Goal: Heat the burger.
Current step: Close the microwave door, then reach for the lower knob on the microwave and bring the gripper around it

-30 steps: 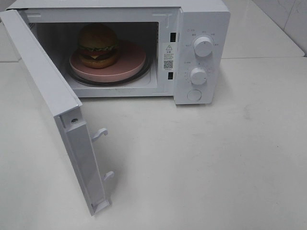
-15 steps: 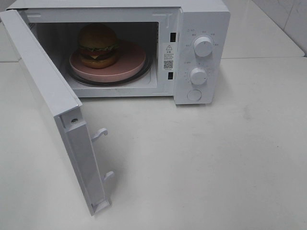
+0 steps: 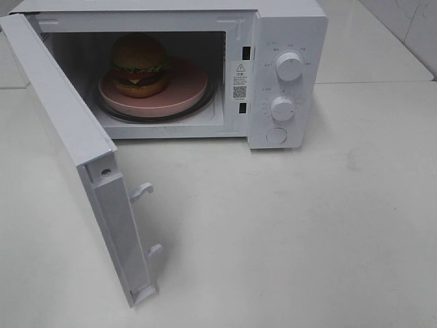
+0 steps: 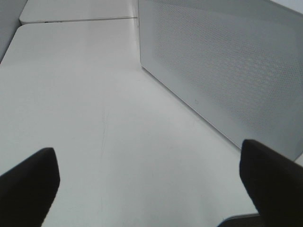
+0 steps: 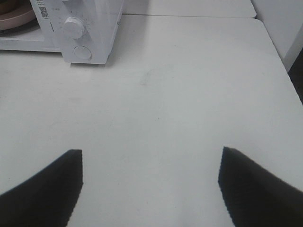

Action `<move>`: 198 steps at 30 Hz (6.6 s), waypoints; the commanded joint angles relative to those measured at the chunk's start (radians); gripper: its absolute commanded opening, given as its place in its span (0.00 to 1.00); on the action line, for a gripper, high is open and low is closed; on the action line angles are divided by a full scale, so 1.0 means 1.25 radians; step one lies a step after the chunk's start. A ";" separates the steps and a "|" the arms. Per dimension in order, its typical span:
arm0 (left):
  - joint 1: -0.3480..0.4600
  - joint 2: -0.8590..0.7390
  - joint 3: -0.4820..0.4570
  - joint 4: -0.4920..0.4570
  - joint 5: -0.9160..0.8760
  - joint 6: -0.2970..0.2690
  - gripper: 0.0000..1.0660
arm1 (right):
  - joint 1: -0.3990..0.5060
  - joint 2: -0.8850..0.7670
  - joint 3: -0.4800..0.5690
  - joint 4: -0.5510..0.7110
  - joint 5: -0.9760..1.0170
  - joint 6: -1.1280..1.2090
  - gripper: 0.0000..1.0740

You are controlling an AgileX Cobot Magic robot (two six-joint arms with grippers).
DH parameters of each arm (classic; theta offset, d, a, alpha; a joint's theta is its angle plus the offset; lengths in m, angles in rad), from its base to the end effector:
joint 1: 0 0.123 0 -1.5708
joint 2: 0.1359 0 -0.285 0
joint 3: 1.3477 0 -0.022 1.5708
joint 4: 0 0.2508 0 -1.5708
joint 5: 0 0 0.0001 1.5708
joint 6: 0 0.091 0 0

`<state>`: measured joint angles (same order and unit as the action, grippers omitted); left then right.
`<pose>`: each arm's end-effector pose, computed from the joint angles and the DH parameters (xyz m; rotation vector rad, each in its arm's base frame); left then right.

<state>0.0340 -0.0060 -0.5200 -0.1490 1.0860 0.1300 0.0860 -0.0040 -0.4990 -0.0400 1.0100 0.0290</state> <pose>-0.0093 -0.0123 0.2814 0.1091 2.0325 -0.0751 -0.0031 -0.0034 0.2812 -0.0560 1.9893 0.0268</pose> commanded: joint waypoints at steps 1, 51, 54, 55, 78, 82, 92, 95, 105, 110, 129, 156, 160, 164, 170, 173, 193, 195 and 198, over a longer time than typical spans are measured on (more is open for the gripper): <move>-0.003 -0.003 0.002 0.000 -0.011 -0.001 0.91 | -0.003 -0.022 0.002 0.001 -0.011 -0.002 0.71; -0.003 0.494 0.166 -0.001 -0.958 0.063 0.00 | -0.003 -0.022 0.002 0.001 -0.011 -0.002 0.71; -0.003 0.518 0.196 0.002 -1.058 0.062 0.00 | -0.003 -0.022 0.002 0.001 -0.011 -0.002 0.71; -0.003 0.518 0.196 0.002 -1.058 0.062 0.00 | -0.003 -0.022 0.002 0.001 -0.011 -0.002 0.71; -0.003 0.932 0.212 0.488 -1.458 -0.278 0.00 | -0.003 -0.022 0.002 0.001 -0.011 -0.002 0.71; -0.003 0.987 0.212 0.505 -1.510 -0.293 0.00 | -0.003 -0.022 0.002 0.001 -0.011 -0.002 0.71; -0.035 1.111 0.198 0.513 -1.634 -0.330 0.00 | -0.003 -0.022 0.002 0.001 -0.011 -0.002 0.71; -0.090 1.130 0.184 0.486 -1.610 -0.307 0.00 | -0.003 -0.022 0.002 0.001 -0.011 -0.002 0.71; -0.267 1.195 0.180 0.245 -1.621 -0.193 0.00 | -0.003 -0.022 0.002 0.001 -0.011 -0.002 0.71; -0.370 1.246 0.170 0.105 -1.658 -0.139 0.00 | -0.003 -0.022 0.002 0.001 -0.011 -0.002 0.71; -0.580 1.435 -0.078 -0.160 -1.609 -0.060 0.00 | -0.003 -0.022 0.002 0.001 -0.011 -0.002 0.70; -0.627 1.609 -0.470 -0.466 -1.423 0.190 0.00 | -0.003 -0.022 0.002 0.001 -0.011 -0.001 0.70; -0.627 1.626 -0.513 -0.517 -1.417 0.236 0.00 | -0.003 -0.022 0.002 0.001 -0.011 -0.001 0.70; -0.622 1.642 -0.548 -0.518 -1.399 0.240 0.00 | -0.003 -0.022 0.002 0.001 -0.011 -0.001 0.70; -0.634 1.624 -0.541 -0.538 -1.342 0.282 0.00 | -0.003 -0.022 0.002 0.001 -0.011 -0.001 0.70; -0.653 1.609 -0.521 -0.574 -1.322 0.294 0.00 | -0.003 -0.022 0.002 0.001 -0.011 -0.001 0.70; -0.687 1.469 -0.384 -0.573 -0.918 0.332 0.93 | -0.003 -0.022 0.002 0.001 -0.011 -0.001 0.70; -0.687 1.451 -0.384 -0.522 -0.861 0.332 0.93 | -0.003 -0.022 0.002 0.001 -0.011 -0.001 0.70; -0.685 1.428 -0.384 -0.434 -0.770 0.331 0.93 | -0.003 -0.022 0.002 0.001 -0.011 -0.001 0.70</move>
<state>-0.8210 1.8130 -1.0020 -0.7820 0.0280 0.5410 0.0860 -0.0040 -0.4990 -0.0400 1.0080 0.0290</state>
